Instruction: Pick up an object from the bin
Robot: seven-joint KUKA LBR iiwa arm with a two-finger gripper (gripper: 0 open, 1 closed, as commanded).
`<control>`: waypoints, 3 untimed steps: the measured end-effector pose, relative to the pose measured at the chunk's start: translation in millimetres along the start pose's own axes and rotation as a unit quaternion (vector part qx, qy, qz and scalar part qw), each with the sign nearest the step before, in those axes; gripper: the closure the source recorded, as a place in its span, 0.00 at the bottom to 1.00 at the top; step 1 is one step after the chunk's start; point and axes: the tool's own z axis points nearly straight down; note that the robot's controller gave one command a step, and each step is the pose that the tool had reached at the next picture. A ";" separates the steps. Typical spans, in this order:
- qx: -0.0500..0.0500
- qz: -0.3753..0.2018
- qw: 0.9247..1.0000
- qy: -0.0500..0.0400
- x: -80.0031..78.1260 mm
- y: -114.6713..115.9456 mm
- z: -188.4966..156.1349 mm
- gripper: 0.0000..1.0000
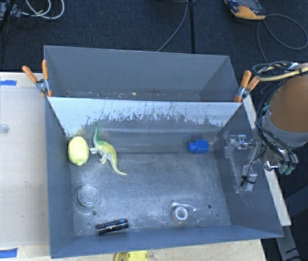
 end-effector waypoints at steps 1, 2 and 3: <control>0.001 -0.002 1.000 -0.003 -1.1 0.5 -4.5 0.00; 0.001 -0.042 0.999 -0.005 1.1 17.2 28.9 0.00; 0.000 -0.014 1.000 -0.004 23.5 31.8 84.5 0.00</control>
Offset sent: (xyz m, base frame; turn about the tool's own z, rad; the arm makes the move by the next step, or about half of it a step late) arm -0.0129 0.0765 -0.1419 -0.3506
